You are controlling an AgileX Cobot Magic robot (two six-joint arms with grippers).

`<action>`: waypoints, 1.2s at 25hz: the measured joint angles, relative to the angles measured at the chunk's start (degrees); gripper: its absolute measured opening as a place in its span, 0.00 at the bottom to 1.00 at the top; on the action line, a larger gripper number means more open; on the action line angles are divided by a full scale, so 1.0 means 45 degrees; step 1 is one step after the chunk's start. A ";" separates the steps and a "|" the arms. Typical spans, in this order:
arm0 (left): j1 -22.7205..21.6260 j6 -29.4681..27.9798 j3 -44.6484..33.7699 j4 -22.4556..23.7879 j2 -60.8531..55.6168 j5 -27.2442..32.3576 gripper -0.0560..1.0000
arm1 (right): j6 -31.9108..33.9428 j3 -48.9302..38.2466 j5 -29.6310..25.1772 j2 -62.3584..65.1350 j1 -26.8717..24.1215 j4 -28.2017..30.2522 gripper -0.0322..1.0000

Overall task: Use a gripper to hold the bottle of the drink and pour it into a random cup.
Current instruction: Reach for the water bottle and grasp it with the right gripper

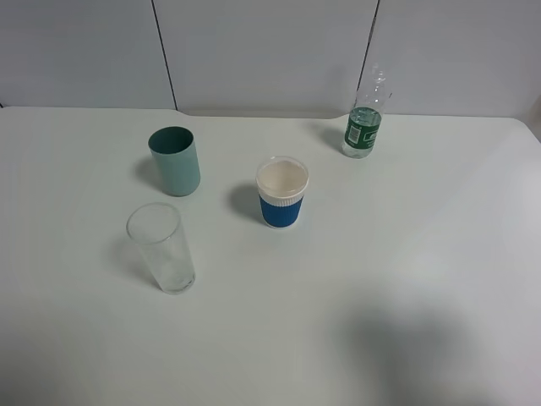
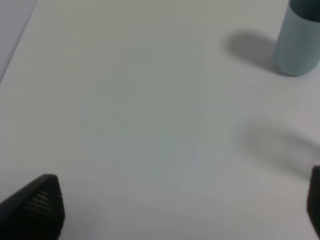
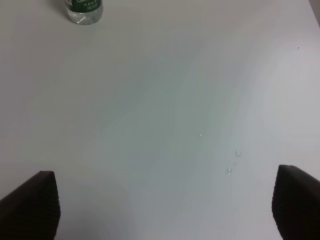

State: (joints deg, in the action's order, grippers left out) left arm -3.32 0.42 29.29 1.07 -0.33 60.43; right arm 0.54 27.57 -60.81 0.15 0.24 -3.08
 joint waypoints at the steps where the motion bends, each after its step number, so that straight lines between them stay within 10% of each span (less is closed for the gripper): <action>1: 0.0000 0.0000 0.0000 0.0000 0.0000 0.0000 0.98 | 0.0000 0.0000 0.0000 0.0000 0.0000 0.0000 0.84; 30: 0.0000 0.0000 0.0000 0.0000 0.0000 0.0000 0.98 | 0.0000 0.0000 0.0000 0.0000 0.0000 0.0000 0.84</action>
State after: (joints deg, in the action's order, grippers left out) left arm -3.32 0.42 29.29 1.07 -0.33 60.43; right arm 0.54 27.57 -60.81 0.15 0.24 -3.08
